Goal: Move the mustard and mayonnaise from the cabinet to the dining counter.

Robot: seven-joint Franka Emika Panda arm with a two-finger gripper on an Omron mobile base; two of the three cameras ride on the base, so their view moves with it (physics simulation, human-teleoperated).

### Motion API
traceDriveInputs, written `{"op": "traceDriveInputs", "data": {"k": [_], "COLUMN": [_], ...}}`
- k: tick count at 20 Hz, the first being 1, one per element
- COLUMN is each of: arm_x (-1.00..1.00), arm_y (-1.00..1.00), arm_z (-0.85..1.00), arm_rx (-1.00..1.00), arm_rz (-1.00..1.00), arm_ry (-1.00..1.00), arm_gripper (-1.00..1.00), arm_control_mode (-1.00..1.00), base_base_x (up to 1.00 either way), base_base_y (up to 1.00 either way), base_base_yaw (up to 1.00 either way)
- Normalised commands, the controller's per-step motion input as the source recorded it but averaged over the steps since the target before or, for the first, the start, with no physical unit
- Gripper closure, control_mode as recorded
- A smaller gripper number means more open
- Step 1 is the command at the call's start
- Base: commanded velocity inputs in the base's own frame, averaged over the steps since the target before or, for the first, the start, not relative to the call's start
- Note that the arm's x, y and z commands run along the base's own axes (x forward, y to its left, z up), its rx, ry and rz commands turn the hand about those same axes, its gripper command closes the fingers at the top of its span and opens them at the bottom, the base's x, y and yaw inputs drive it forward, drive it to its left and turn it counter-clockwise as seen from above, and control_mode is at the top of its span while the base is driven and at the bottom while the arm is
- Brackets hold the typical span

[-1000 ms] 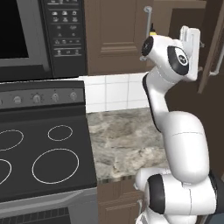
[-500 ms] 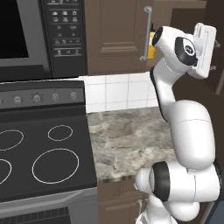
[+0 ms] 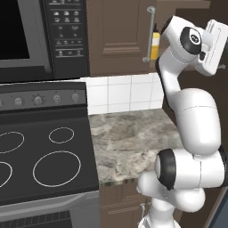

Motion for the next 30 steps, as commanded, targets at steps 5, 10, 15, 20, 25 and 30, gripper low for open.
{"op": "traceDriveInputs", "data": {"k": [5,10,15,20,25,30], "arm_x": [-0.03,0.0,-0.01,-0.14,-0.23,-0.23], "arm_y": [-0.11,0.33,0.54,0.52,0.43,0.41], "arm_z": [-0.06,0.0,0.07,0.01,0.05,0.05], "arm_rx": [0.04,0.0,0.0,0.0,0.0,-0.02], "arm_rz": [-0.04,0.01,0.12,0.31,0.53,0.65], "arm_ry": [-0.07,-0.1,0.0,0.0,0.08,0.14], "arm_gripper": [-1.0,-1.0,-1.0,-1.0,-1.0,-1.0], "arm_control_mode": [-1.0,-1.0,-1.0,-1.0,-1.0,-1.0], "base_base_x": [0.0,0.0,0.0,0.0,0.0,0.0], "base_base_y": [0.0,0.0,0.0,0.0,0.0,0.0], "base_base_yaw": [0.0,0.0,0.0,0.0,0.0,0.0]}}
